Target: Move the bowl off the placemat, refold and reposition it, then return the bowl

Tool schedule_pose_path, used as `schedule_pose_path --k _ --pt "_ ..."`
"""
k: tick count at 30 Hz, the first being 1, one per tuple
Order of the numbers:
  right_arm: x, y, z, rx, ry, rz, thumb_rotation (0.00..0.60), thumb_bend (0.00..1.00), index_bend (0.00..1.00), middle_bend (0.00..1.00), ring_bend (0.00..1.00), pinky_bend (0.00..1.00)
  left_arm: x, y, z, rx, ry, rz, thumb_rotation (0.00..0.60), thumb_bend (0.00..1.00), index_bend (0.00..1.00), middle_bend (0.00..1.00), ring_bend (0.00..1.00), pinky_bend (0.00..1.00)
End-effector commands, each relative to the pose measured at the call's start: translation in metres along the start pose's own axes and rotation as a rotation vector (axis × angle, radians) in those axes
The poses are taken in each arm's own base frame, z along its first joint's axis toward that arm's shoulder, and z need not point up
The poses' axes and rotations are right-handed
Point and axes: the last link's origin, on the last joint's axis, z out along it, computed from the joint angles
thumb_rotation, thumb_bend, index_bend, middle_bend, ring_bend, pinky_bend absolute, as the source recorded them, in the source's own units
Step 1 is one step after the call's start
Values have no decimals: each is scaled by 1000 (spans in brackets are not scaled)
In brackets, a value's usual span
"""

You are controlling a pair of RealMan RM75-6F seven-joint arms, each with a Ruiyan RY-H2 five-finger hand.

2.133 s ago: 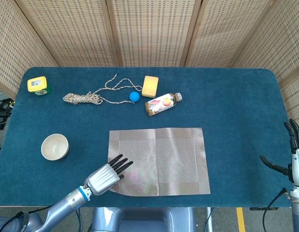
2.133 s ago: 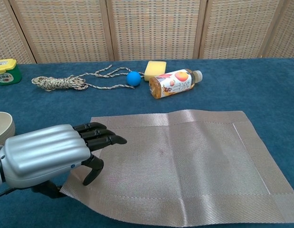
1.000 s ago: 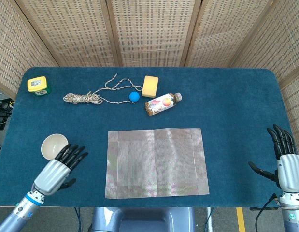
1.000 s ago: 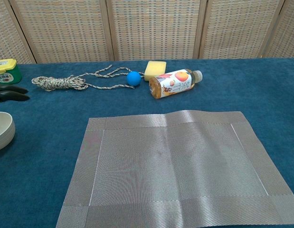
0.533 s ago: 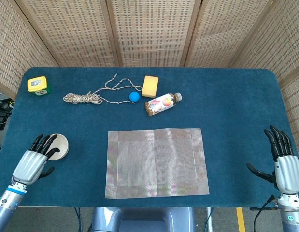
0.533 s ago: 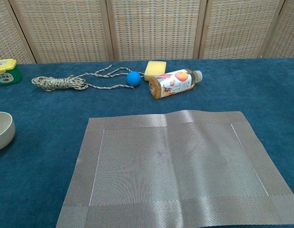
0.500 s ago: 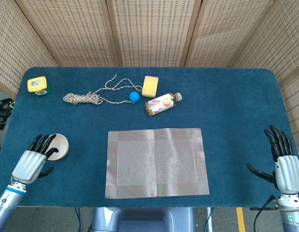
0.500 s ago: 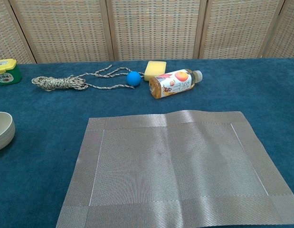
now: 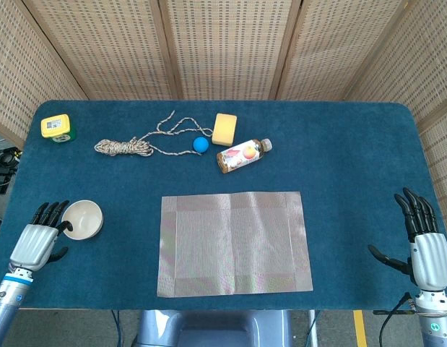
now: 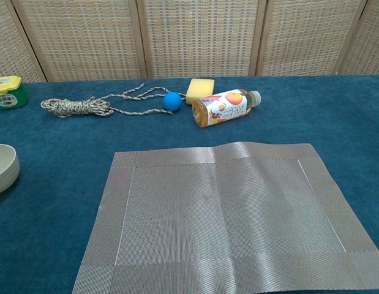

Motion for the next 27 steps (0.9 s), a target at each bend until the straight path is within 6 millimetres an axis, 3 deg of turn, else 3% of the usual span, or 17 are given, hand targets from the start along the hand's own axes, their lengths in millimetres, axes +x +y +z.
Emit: schedule_pose_path --k 1,11,18,27 --pt "0 0 0 -1 0 0 600 219 0 0 0 0 -5 -2 6 16 -8 -7 600 252 425 0 0 0" --pt "-1 0 0 -1 -6 -1 600 219 0 0 0 0 -20 -1 26 46 -45 -13 600 258 462 0 0 0" --pt "-2 0 0 -2 -9 -1 600 219 0 0 0 0 -26 5 36 44 -51 -13 600 272 555 0 0 0" --pt "-2 0 0 -1 -9 0 600 219 0 0 0 0 -27 12 38 38 -33 -24 600 449 672 0 0 0"
